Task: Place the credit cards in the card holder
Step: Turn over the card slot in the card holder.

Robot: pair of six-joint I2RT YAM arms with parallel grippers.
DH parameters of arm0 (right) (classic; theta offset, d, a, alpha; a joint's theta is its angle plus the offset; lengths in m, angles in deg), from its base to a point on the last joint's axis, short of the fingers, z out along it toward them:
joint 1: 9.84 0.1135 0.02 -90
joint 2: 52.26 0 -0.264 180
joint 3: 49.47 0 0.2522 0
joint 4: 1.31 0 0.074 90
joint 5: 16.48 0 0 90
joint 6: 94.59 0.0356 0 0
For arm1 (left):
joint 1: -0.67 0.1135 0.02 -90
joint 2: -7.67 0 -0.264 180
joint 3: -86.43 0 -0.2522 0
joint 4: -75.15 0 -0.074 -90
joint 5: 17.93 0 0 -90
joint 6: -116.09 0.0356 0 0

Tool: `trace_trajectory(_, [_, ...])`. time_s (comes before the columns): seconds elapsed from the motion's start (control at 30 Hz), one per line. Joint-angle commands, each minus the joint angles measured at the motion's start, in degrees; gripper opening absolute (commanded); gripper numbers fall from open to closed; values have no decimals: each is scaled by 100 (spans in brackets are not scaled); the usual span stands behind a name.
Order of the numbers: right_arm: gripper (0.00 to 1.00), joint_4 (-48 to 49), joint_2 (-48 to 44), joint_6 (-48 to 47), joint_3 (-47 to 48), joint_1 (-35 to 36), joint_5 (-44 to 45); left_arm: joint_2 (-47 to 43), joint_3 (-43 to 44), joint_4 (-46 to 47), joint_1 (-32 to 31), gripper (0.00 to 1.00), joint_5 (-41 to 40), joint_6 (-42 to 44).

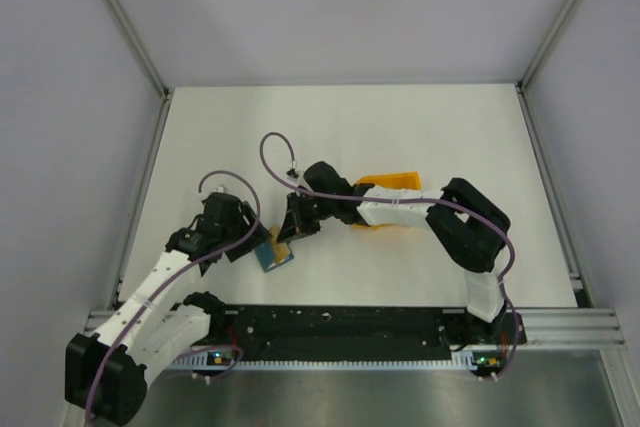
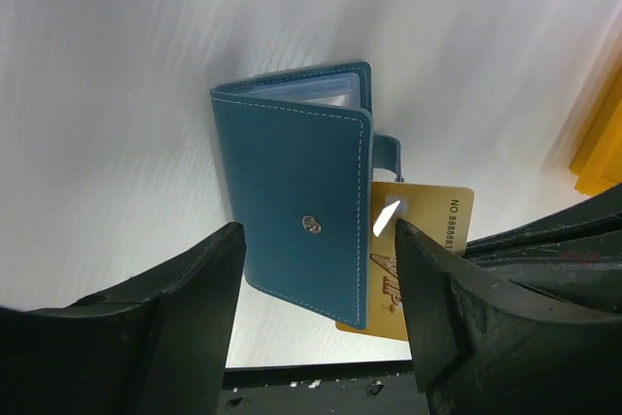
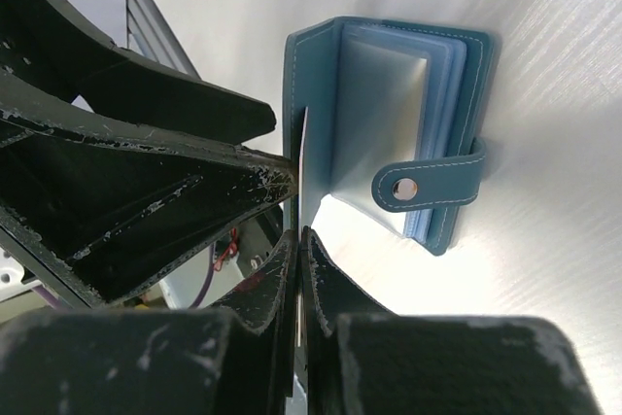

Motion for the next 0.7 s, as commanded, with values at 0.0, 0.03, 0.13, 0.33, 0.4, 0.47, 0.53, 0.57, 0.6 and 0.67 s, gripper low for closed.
trace_trajectory(0.0, [0,325,116,62,299,80,-214,-57,-64,204,17,66,1,-43])
trace_trajectory(0.03, [0,325,99,62,300,80,-215,-39,-64,161,26,64,-8,-34])
trace_trajectory(0.13, [0,325,117,62,308,80,-215,-22,-99,37,17,59,1,-43])
trace_trajectory(0.33, [0,290,108,18,308,98,-188,-4,-126,46,26,42,-8,27])
trace_trajectory(0.4, [0,264,99,0,308,98,-180,5,-117,37,26,31,-17,45])
trace_trajectory(0.47, [0,255,108,-9,308,98,-188,14,-126,55,17,22,-8,71])
trace_trajectory(0.53, [0,255,134,-9,326,98,-215,13,-134,72,26,13,1,89])
trace_trajectory(0.57, [0,255,134,-17,352,107,-215,14,-134,81,26,9,1,106])
trace_trajectory(0.6, [0,272,160,-9,352,116,-223,14,-134,72,26,5,1,107])
trace_trajectory(0.67, [0,255,213,-9,387,124,-224,5,-117,90,26,0,1,159])
